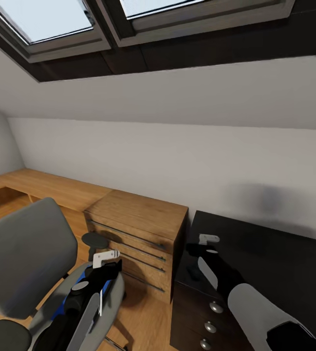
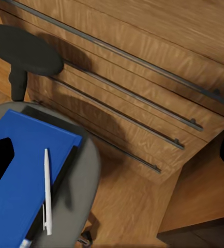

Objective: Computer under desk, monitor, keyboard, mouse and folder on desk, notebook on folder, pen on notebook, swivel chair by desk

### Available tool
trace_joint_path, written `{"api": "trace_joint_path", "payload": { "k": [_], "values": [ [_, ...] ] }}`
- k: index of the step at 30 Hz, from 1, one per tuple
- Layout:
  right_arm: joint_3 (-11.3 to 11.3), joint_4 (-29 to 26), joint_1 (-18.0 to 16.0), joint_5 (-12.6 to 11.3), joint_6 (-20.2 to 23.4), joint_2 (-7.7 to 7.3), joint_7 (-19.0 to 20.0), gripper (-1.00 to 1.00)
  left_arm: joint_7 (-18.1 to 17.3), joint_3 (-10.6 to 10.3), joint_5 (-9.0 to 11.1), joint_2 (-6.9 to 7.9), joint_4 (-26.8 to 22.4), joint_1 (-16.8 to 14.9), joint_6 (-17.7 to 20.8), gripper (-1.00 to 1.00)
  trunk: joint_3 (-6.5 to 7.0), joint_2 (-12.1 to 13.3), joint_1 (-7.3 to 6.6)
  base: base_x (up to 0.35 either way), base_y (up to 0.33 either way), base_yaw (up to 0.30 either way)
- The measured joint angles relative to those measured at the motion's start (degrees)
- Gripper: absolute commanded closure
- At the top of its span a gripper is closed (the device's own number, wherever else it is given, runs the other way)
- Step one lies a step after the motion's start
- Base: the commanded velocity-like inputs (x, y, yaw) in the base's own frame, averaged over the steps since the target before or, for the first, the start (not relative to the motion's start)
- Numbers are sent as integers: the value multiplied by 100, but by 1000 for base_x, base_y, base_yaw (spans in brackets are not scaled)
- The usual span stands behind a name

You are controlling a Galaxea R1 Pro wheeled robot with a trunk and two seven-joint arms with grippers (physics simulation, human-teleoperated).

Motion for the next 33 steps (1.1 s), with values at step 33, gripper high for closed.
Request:
{"api": "trace_joint_path", "payload": {
  "k": [33],
  "values": [
    [-207,-1040,399,-72,112,-266,-144,-100,-3,-10,-28,-9,260,2,-29,-100,24,0,1,-119,-81,-103]
  ]
}}
